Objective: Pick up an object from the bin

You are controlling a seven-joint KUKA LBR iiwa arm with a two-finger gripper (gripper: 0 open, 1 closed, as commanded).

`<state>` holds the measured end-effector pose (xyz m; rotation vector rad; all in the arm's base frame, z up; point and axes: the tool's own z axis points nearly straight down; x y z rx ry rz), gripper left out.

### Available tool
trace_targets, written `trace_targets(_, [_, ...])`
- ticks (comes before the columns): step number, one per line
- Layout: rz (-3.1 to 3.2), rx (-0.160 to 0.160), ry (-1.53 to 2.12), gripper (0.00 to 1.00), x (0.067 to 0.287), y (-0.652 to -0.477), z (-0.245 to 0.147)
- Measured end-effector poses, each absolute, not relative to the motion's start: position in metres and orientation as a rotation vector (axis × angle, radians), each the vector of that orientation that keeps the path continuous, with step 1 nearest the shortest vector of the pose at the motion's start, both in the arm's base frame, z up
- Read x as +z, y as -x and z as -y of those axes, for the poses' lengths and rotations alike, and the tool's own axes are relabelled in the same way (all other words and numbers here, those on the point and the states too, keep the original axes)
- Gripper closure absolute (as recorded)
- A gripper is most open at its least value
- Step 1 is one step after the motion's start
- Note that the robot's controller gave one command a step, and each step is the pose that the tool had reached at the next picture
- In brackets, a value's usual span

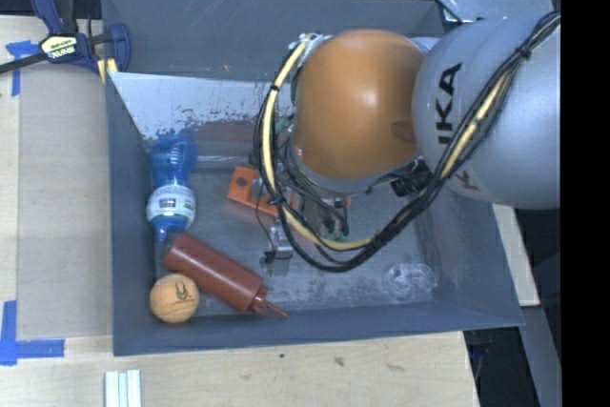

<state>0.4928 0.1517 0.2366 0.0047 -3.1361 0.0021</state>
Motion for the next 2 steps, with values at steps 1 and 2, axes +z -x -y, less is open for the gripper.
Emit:
trace_targets(1, [3.144, -0.002, 0.000, 0.00, 0.241, -0.494, -0.151])
trace_targets(2, [3.146, -0.003, -0.027, 0.00, 0.158, -0.545, -0.174])
